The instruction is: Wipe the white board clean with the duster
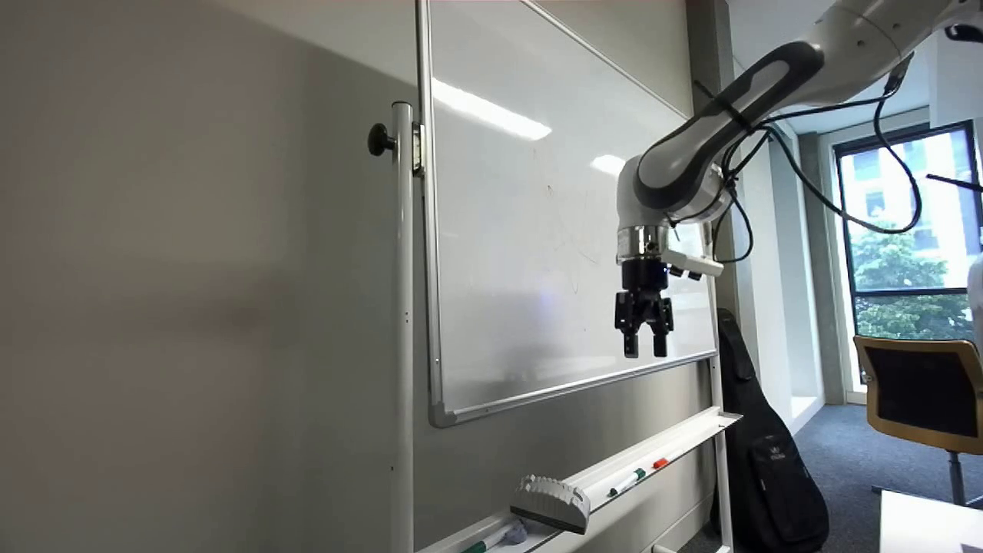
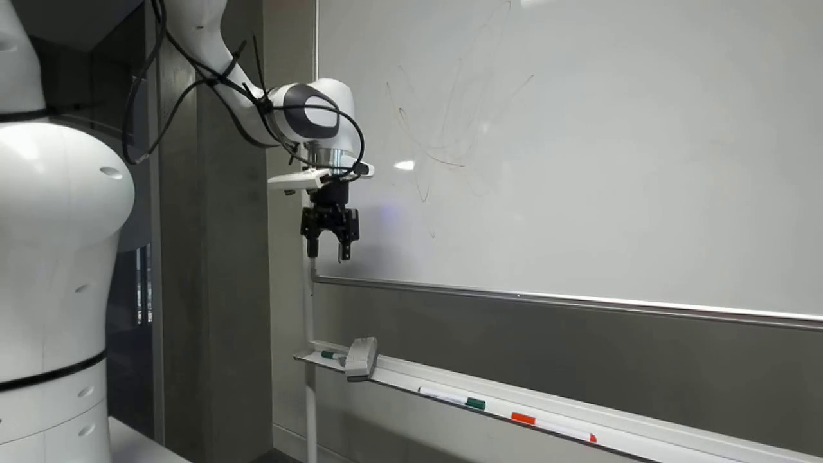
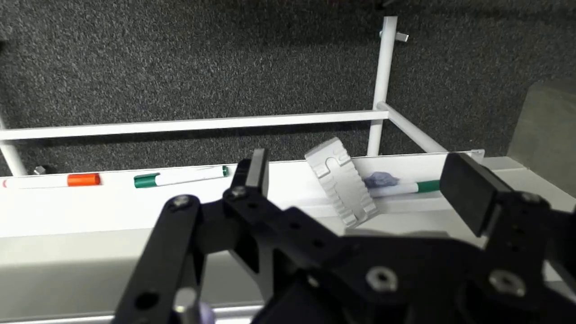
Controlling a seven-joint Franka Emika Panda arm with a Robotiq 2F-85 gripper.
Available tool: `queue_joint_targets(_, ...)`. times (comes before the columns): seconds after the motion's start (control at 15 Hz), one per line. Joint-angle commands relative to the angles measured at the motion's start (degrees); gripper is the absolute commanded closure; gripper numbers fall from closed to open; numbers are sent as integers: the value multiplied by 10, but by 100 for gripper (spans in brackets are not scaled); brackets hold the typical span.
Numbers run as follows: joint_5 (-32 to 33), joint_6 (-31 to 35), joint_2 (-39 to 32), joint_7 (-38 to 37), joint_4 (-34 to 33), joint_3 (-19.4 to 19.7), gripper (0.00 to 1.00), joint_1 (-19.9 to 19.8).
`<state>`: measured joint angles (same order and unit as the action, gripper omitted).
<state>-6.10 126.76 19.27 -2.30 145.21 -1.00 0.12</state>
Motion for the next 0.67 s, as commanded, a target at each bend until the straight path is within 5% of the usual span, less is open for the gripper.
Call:
queue_joint_targets(0.0,18,99,-59,47,29,3,0,6)
queue_joint_targets(0.6,16,115,-90,35,27,1,0,10)
